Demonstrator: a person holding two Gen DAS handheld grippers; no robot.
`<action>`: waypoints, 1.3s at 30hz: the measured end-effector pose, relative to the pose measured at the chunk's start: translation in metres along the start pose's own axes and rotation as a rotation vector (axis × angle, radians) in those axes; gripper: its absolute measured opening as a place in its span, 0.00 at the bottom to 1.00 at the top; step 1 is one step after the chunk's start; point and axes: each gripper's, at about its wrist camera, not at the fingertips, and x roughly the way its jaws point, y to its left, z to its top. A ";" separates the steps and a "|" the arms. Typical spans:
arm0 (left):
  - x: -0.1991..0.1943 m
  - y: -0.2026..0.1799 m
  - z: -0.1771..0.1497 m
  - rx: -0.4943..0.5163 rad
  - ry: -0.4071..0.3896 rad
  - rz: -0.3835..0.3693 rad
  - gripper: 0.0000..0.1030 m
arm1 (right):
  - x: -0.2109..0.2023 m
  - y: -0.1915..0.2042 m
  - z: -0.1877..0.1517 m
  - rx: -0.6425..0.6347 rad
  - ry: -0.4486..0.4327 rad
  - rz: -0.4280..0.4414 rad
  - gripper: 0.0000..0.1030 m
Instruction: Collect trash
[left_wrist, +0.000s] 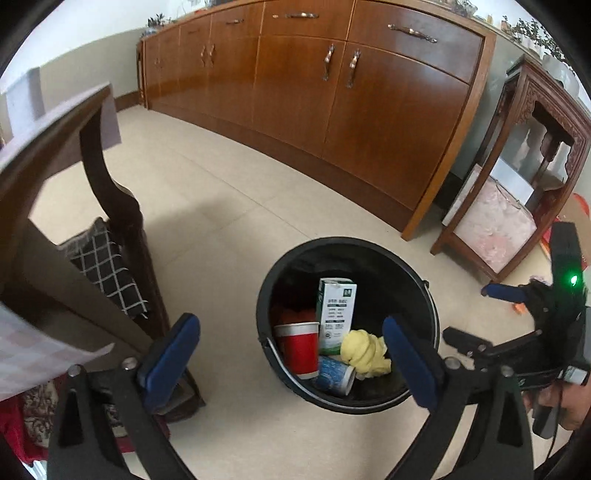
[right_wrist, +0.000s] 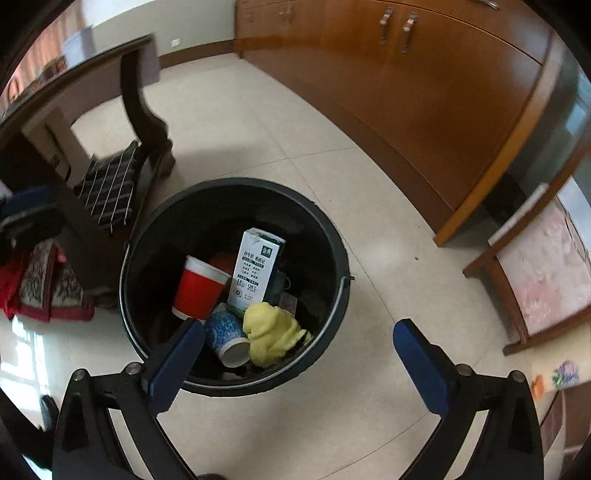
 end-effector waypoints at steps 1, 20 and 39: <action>-0.005 -0.003 0.001 0.006 -0.007 0.003 0.97 | -0.004 0.001 0.001 0.006 -0.006 -0.001 1.00; -0.080 0.005 0.003 0.034 -0.083 0.077 0.98 | -0.097 0.049 0.004 0.050 -0.140 0.023 1.00; -0.192 0.020 -0.020 0.036 -0.181 0.167 0.98 | -0.231 0.103 -0.014 0.067 -0.253 -0.044 1.00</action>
